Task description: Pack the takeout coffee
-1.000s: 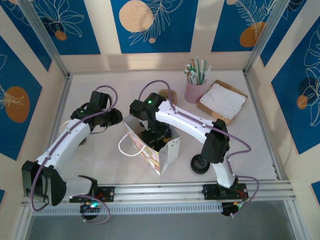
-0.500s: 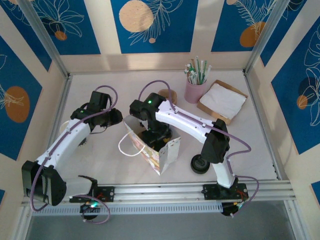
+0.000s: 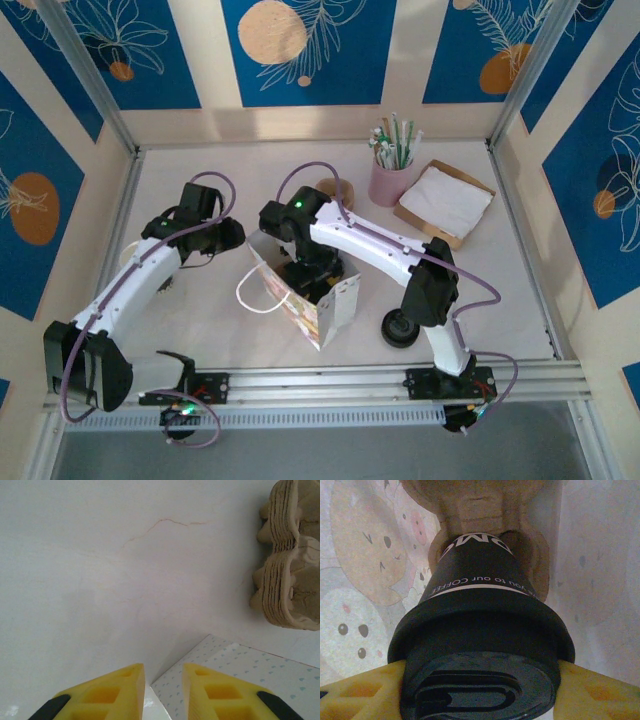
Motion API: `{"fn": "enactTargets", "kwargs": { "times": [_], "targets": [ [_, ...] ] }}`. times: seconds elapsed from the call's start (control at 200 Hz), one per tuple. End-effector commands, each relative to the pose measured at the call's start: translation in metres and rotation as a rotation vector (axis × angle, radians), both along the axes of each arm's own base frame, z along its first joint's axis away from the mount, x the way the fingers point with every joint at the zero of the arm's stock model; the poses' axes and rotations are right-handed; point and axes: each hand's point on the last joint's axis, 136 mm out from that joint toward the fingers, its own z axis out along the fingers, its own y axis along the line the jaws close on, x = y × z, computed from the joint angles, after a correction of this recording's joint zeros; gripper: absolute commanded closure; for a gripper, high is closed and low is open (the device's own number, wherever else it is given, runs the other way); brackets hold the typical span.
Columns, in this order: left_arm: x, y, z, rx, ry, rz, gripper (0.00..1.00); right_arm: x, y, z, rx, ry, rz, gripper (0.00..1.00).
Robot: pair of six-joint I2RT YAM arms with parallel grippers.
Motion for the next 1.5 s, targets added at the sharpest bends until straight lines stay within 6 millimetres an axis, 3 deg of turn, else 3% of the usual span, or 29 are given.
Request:
{"fn": "enactTargets", "kwargs": {
  "times": [0.0, 0.44, 0.99, 1.491],
  "targets": [
    [-0.002, -0.002, 0.000, 0.011, -0.016, -0.027, 0.74, -0.011, -0.049, -0.018, -0.287, 0.088, 0.010, 0.46],
    [-0.003, -0.001, 0.000, 0.013, -0.014, -0.024, 0.74, -0.013, -0.051, -0.011, -0.282, 0.061, 0.014, 0.46],
    [-0.002, -0.002, -0.001, 0.008, -0.014, -0.027, 0.74, -0.011, -0.055, -0.030, -0.355, 0.085, 0.033, 0.46],
    [-0.001, -0.003, -0.001, 0.007, -0.013, -0.030, 0.74, -0.013, -0.058, -0.029, -0.363, 0.081, 0.030, 0.46]
  ]
}}
